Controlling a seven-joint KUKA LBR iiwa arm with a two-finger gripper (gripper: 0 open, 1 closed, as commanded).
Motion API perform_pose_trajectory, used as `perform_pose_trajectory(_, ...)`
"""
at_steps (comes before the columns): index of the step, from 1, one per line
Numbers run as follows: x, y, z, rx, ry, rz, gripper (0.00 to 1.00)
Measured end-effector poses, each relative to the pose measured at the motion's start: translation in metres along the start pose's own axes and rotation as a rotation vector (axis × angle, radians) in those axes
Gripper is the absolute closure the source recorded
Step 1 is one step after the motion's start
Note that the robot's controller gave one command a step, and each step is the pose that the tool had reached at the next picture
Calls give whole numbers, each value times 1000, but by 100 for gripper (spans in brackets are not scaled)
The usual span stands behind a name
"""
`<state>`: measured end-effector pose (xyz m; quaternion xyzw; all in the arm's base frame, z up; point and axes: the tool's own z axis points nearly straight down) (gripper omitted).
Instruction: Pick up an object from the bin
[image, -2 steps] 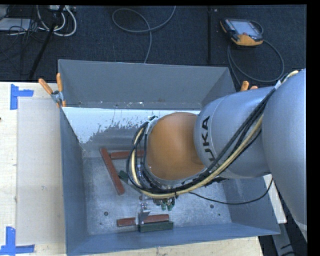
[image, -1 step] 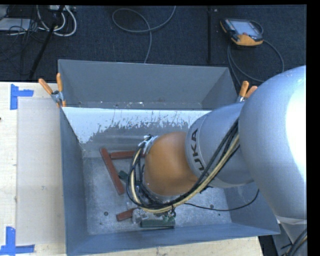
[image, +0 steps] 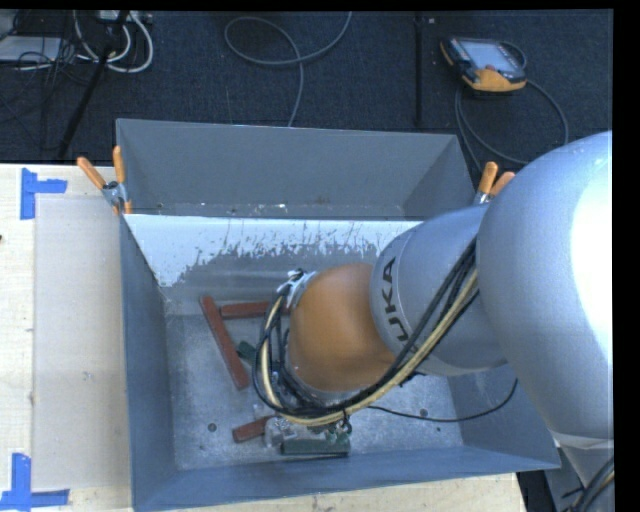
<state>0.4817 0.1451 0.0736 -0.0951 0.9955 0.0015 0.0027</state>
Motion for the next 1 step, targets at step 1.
perform_pose_trajectory(1,-15,2,-152,2,3,-47,100)
